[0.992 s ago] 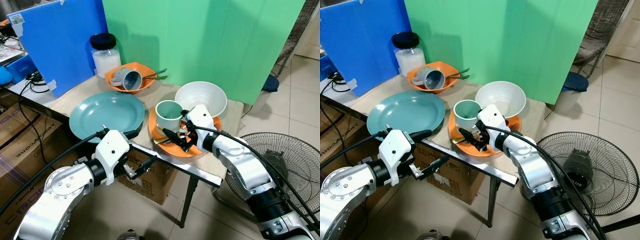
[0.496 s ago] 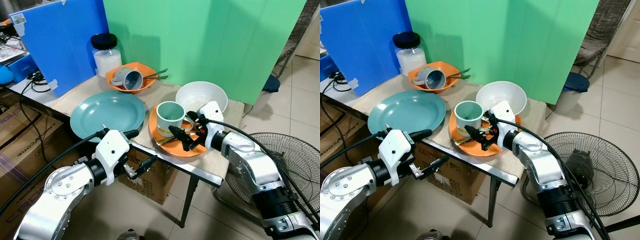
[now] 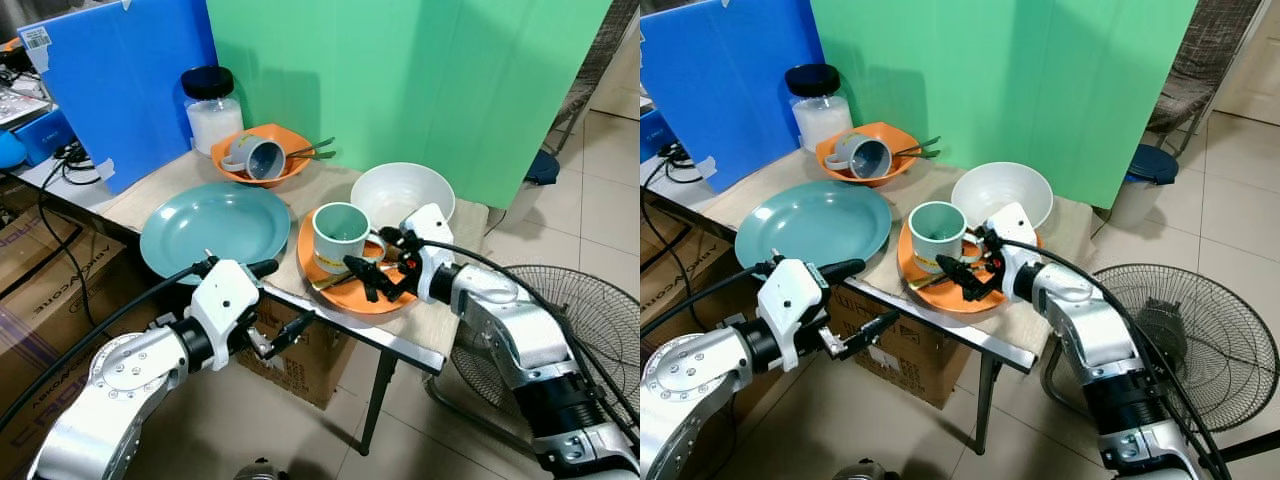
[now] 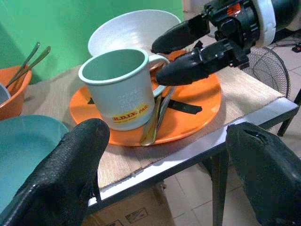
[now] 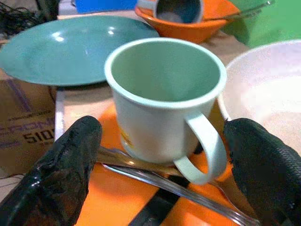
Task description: Setting the table
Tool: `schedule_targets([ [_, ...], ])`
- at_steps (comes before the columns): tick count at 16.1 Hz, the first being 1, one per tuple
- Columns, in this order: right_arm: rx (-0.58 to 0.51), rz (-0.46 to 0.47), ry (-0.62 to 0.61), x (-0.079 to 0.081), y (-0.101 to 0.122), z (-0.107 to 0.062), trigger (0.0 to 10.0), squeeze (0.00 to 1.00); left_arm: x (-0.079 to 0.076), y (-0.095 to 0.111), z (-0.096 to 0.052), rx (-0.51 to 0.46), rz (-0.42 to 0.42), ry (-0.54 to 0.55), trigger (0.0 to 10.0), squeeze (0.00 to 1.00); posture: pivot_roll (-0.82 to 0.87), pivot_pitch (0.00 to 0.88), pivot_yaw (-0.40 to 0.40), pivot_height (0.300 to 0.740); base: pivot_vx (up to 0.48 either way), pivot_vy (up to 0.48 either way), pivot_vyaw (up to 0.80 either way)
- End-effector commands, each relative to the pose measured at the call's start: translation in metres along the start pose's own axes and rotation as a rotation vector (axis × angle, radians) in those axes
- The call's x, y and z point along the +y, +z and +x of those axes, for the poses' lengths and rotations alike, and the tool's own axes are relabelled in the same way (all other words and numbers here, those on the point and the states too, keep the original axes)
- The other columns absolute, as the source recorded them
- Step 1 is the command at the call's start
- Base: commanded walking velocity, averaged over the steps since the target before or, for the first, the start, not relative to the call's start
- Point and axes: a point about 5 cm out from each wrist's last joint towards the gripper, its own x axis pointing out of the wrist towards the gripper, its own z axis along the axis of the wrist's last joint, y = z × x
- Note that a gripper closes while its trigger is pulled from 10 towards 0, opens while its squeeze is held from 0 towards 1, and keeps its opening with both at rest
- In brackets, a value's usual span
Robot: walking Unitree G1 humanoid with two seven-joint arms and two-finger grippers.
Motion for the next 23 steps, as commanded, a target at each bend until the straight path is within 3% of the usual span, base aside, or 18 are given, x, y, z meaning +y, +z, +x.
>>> schedule_targets([
  [1,0.004,0.002,-0.01,-0.003,0.002,0.0,10.0,0.0,-0.001,0.0,0.001,0.002,0.012,-0.016,10.0,0.0,0.16,0.0,0.029,0.74,0.0,0.0,0.0],
  [7,0.044,0.026,0.132,0.009,-0.001,-0.008,10.0,0.0,-0.007,0.002,0.001,-0.002,-0.004,-0.06,10.0,0.0,0.15,0.0,0.03,0.74,0.0,0.0,0.0],
  [11,0.042,0.038,0.016,0.004,0.0,0.003,10.0,0.0,-0.006,0.003,0.004,-0.005,-0.001,-0.059,10.0,0.0,0.15,0.0,0.031,0.74,0.0,0.0,0.0],
  [14,0.056,0.056,-0.006,0.011,-0.004,0.011,10.0,0.0,-0.007,0.003,0.004,-0.002,0.001,-0.059,10.0,0.0,0.15,0.0,0.027,0.74,0.0,0.0,0.0],
  [15,0.058,0.068,-0.024,0.011,-0.004,0.012,7.6,0.0,-0.008,0.003,0.004,0.0,0.002,-0.059,10.0,0.0,0.16,0.0,0.026,0.74,0.0,0.0,0.0],
  [16,0.061,0.083,-0.046,0.009,-0.005,0.013,2.2,0.0,-0.009,0.003,0.004,0.0,0.001,-0.06,10.0,0.0,0.16,0.0,0.025,0.74,0.0,0.0,0.0],
  [17,0.057,0.1,-0.052,0.008,-0.005,0.013,0.0,0.0,-0.009,0.003,0.004,0.001,0.001,-0.061,10.0,0.0,0.16,0.0,0.025,0.74,0.0,0.0,0.0],
  [23,0.062,0.11,-0.037,0.01,-0.007,0.012,0.0,0.0,-0.008,0.003,0.006,0.004,0.007,-0.06,10.0,0.0,0.15,0.0,0.024,0.74,0.0,0.0,0.0],
])
